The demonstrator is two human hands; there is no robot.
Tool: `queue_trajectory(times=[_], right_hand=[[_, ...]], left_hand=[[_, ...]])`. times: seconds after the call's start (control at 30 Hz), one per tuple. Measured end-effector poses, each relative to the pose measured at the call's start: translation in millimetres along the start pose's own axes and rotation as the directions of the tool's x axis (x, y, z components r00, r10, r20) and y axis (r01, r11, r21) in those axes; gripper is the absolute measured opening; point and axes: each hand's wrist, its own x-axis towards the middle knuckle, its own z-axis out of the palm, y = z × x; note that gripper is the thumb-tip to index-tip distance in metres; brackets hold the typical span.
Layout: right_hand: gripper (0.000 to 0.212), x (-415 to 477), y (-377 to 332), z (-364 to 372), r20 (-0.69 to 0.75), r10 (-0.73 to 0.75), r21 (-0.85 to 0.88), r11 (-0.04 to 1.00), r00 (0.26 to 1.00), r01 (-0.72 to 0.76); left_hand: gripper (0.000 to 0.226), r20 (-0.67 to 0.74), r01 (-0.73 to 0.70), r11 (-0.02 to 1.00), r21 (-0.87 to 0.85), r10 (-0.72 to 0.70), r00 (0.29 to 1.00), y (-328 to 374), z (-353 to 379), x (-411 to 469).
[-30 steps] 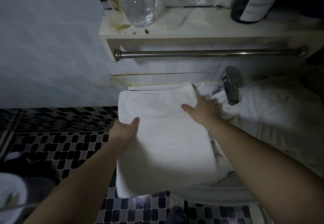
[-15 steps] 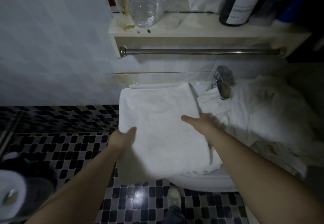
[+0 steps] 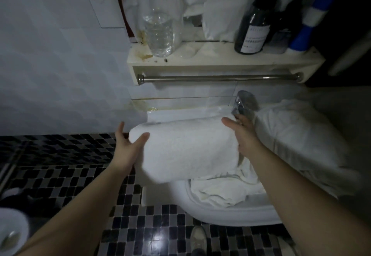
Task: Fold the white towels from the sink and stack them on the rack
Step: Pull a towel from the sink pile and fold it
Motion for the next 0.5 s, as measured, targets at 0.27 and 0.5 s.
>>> queue_trajectory(times=[0.27,0.5], right_hand=[[0.015,-3.1,-73.2,7.2,0.156,-0.261,-0.254,0.921,0.953,0.294],[0.014,-5.2,-97.8,3.9,0.102,-0.251,-0.248,0.931,0.963,0.269]], left_hand=[[0.022,0.015,-0.068,0.997,0.042,0.067,0.998,60.5,7.5,6.1],[0.017,-0.012,-0.130,0.987,0.092,0.132,0.991,96.8,19.5,19.7]])
